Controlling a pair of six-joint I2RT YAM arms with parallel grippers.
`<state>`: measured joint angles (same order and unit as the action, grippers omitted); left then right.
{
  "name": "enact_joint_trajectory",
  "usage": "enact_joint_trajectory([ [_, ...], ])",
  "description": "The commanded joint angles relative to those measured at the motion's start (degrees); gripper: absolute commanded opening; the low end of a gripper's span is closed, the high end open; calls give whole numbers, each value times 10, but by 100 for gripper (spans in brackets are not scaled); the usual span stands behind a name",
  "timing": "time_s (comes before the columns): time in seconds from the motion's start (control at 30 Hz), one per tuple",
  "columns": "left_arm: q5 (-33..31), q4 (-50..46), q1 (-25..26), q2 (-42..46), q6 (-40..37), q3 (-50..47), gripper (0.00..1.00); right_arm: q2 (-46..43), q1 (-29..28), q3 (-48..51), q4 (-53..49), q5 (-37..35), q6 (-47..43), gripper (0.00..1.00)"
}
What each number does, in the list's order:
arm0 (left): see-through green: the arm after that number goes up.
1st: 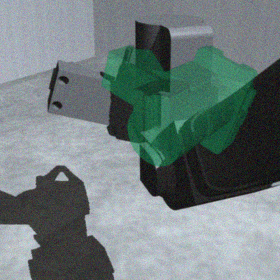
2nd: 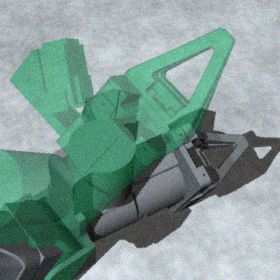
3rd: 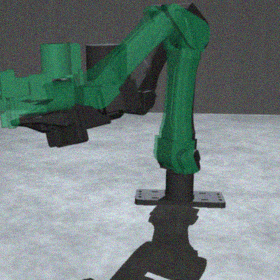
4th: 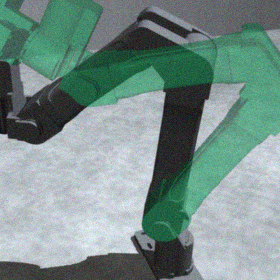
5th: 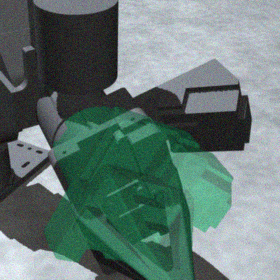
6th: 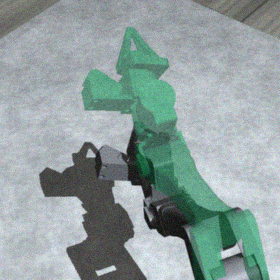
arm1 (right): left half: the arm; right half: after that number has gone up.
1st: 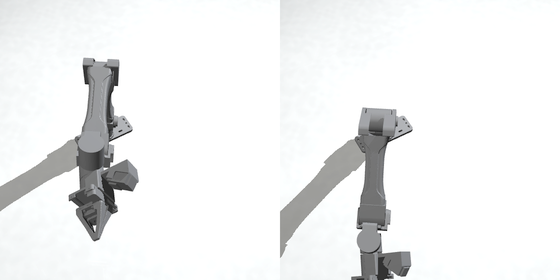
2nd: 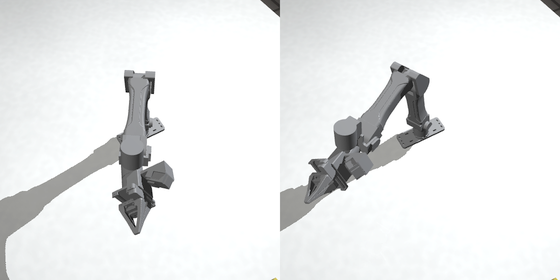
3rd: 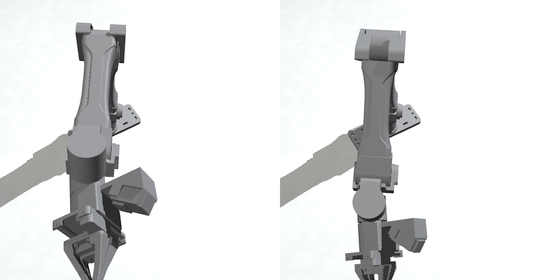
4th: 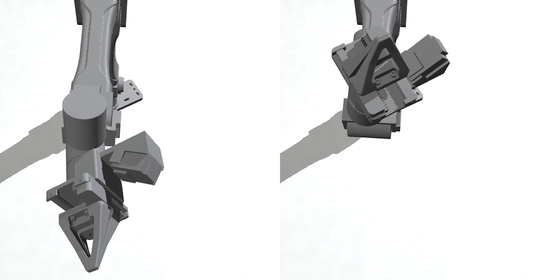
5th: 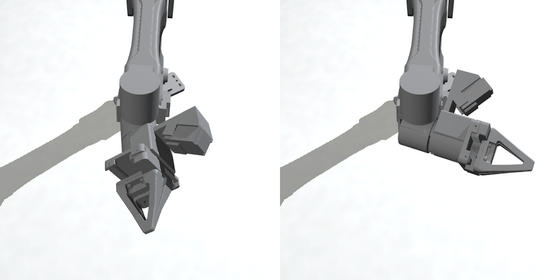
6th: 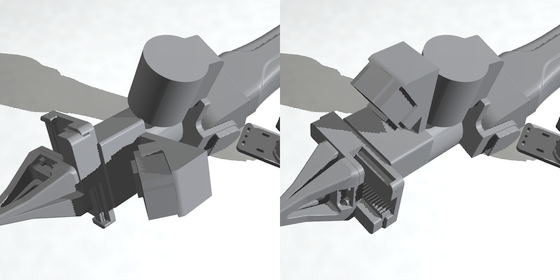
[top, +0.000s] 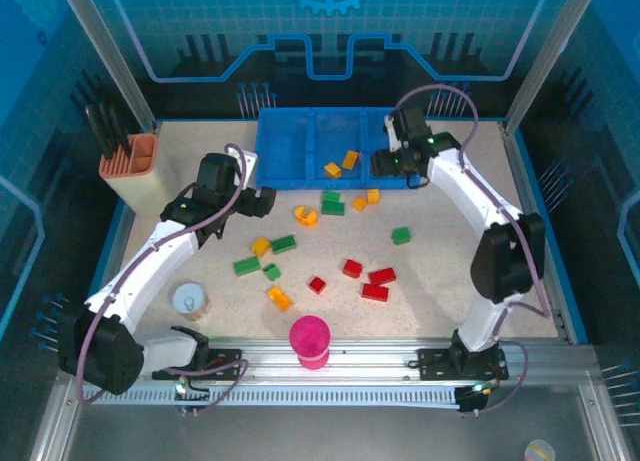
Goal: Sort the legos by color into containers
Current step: Pick up the lego from the bottom-center of the table.
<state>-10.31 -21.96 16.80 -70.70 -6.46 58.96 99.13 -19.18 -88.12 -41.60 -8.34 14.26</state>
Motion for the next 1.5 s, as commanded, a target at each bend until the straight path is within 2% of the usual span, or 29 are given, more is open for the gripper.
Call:
enact_joint_trajectory([
  [0.0,-2,12,5,13,-5,-9,99,-66,-28,96,-51,-4,113,65],
  [0.1,15,20,5,9,9,-13,99,-119,-64,179,-72,-33,211,66],
  [0.27,11,17,5,12,6,-14,99,-229,-132,329,-31,-53,421,65],
  [0.4,5,22,5,23,4,-21,99,-307,-144,440,39,-34,563,65],
  [0.53,7,14,5,25,7,-21,99,-342,-169,485,43,-53,699,65],
  [0.67,4,12,5,31,10,-23,99,-360,-183,530,103,-64,807,65],
  [0.97,2,5,5,32,8,-22,99,-344,-196,550,120,-69,950,67],
  [1.33,-10,7,5,35,-1,-29,99,-254,-195,525,178,-46,954,68],
  [1.47,-9,8,5,41,-2,-32,99,-225,-190,564,250,-13,979,67],
])
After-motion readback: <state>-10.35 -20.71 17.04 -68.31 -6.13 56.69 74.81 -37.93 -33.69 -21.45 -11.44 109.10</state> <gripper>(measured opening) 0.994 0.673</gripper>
